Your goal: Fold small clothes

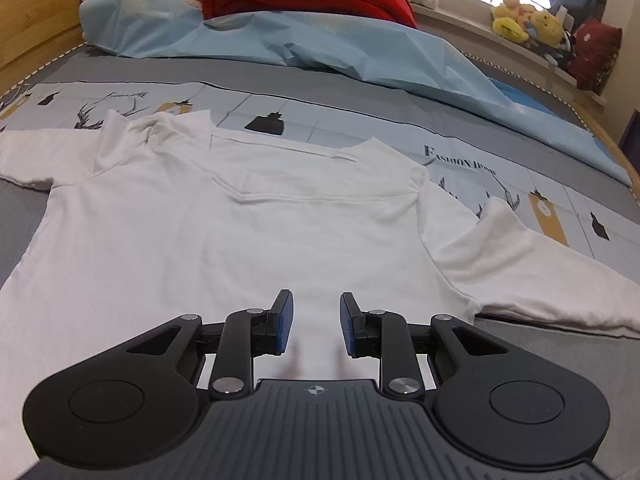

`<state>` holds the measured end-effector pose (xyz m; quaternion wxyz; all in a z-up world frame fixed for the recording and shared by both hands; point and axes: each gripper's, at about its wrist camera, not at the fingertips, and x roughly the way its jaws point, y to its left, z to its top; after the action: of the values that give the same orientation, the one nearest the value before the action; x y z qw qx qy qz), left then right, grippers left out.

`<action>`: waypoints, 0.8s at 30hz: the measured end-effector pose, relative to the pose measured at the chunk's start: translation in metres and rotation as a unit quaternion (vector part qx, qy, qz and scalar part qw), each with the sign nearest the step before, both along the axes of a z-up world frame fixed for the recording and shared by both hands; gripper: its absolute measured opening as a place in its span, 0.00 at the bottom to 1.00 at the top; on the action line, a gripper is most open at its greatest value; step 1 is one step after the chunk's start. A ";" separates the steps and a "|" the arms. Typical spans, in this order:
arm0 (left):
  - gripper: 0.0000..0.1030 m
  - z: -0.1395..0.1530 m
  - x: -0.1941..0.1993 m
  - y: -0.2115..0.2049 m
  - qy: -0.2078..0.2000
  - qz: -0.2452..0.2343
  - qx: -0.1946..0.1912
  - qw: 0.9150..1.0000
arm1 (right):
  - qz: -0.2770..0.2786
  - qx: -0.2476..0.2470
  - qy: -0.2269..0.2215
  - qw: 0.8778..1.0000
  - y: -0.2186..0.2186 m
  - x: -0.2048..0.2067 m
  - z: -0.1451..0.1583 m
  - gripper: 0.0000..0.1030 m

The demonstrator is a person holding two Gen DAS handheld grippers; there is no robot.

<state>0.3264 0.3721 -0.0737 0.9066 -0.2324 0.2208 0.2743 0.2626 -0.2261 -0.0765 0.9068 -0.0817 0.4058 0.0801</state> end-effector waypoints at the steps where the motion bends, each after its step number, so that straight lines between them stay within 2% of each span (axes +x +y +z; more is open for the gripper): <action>1: 0.02 0.016 0.005 -0.019 -0.012 -0.025 0.012 1.000 | -0.004 0.002 0.003 1.000 -0.001 0.001 0.001 0.26; 4: 0.02 0.060 0.020 -0.098 -0.039 -0.130 0.032 0.990 | -0.012 0.014 0.008 1.000 -0.004 0.001 0.005 0.26; 6: 0.02 0.080 0.024 -0.171 -0.042 -0.222 0.052 0.973 | -0.016 0.020 0.006 1.000 -0.006 0.001 0.009 0.26; 7: 0.02 0.085 0.024 -0.208 -0.041 -0.267 0.061 0.961 | -0.019 0.023 0.005 1.000 -0.008 0.001 0.011 0.26; 8: 0.03 0.087 0.021 -0.253 -0.036 -0.321 0.066 0.944 | -0.021 0.026 0.003 0.999 -0.010 0.001 0.013 0.26; 11: 0.05 0.068 0.004 -0.359 -0.014 -0.436 0.060 0.898 | -0.037 0.011 0.006 0.999 -0.017 0.004 0.014 0.26; 13: 0.23 0.045 -0.006 -0.418 0.041 -0.496 0.051 0.866 | -0.062 0.005 0.017 0.998 -0.028 0.006 0.012 0.26; 14: 0.24 0.037 -0.013 -0.444 0.073 -0.522 0.046 0.849 | -0.074 0.009 0.023 0.997 -0.033 0.008 0.011 0.26; 15: 0.25 0.035 -0.018 -0.458 0.091 -0.534 0.042 0.840 | -0.090 0.018 0.030 0.995 -0.041 0.009 0.011 0.26; 16: 0.25 0.037 -0.024 -0.467 0.101 -0.534 0.041 0.838 | -0.105 0.030 0.036 0.993 -0.049 0.010 0.011 0.26; 18: 0.25 0.049 -0.027 -0.468 0.107 -0.520 0.029 0.847 | -0.131 0.057 0.043 0.989 -0.063 0.010 0.010 0.26; 19: 0.25 0.058 -0.026 -0.463 0.109 -0.505 0.019 0.856 | -0.141 0.070 0.045 0.986 -0.068 0.010 0.011 0.26; 21: 0.25 0.079 -0.020 -0.443 0.110 -0.458 0.003 0.882 | -0.150 0.093 0.044 0.983 -0.074 0.009 0.013 0.24; 22: 0.25 0.089 -0.015 -0.430 0.107 -0.429 -0.006 0.897 | -0.151 0.108 0.037 0.982 -0.076 0.008 0.016 0.18; 23: 0.25 0.097 -0.010 -0.414 0.099 -0.401 -0.019 0.910 | -0.148 0.123 0.029 0.981 -0.076 0.008 0.019 0.03; 24: 0.25 0.101 -0.013 -0.401 0.089 -0.378 -0.032 0.921 | -0.143 0.136 0.021 0.980 -0.075 0.007 0.023 0.02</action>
<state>0.3136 -0.0286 0.0277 0.9118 -0.1350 0.3804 -0.0763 0.2701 -0.3008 -0.0533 0.9029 0.1034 0.4171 0.0056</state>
